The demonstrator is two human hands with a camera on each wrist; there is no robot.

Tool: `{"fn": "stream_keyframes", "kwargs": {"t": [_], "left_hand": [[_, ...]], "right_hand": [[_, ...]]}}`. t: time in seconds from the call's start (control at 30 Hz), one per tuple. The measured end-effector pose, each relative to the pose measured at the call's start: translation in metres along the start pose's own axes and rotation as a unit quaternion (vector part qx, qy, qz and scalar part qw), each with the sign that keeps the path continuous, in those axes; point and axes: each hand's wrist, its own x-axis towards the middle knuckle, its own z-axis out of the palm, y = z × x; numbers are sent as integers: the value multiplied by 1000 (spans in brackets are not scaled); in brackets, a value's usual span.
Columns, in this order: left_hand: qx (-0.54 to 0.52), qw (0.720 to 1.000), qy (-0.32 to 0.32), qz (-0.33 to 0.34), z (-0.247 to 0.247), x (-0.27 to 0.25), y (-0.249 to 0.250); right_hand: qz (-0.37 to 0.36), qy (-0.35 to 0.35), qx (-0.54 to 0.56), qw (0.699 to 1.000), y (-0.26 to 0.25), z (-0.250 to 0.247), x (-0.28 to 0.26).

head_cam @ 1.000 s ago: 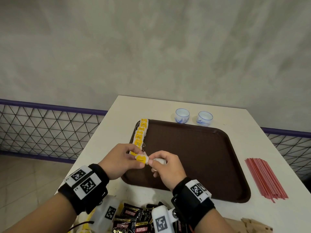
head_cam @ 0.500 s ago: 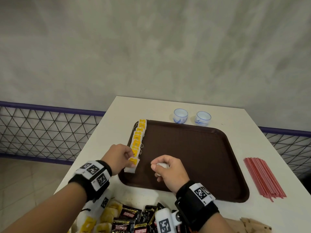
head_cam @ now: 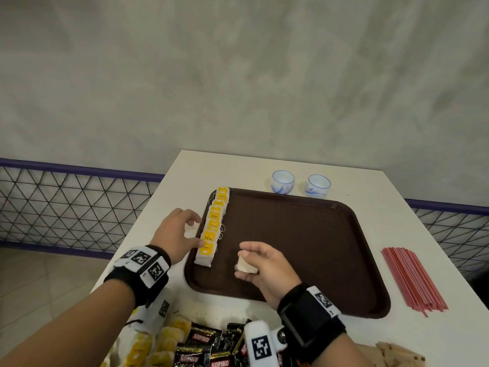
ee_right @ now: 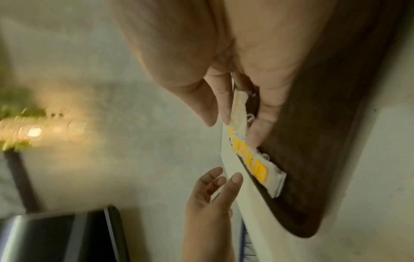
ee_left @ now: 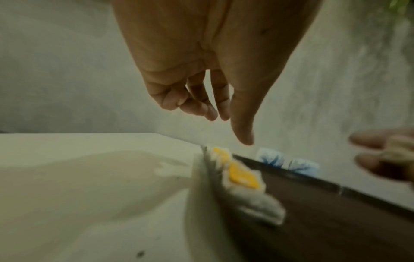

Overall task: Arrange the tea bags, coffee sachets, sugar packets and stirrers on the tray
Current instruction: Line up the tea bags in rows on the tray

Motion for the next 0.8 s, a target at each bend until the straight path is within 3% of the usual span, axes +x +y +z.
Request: {"fn": "stream_keyframes", "kwargs": {"t": [0.07,0.13,0.23,0.33,0.5,0.63,0.8], "left_hand": [[-33,999,10,37,-6,-12,11],[-91,991,-41,94,-10,-29,26],[-106,968,-134,186,-9,-52,46],[-66,959,-129,242,1,-56,48],[-100,971,-69,208,2,-53,46],[-165,976,-92,104,-5,-48,43],[-30,991,-126,46,-1,-27,19]], "right_hand": [[36,-8,115,993,-6,3,-1],[47,-29,183,981,-13,6,-4],[59,-66,200,976,-18,10,-10],[78,-90,211,970,-17,12,-12],[88,-105,163,977,-15,13,-15],[83,-98,101,987,-12,12,-14],[61,-31,0,998,-6,10,-10]]}}
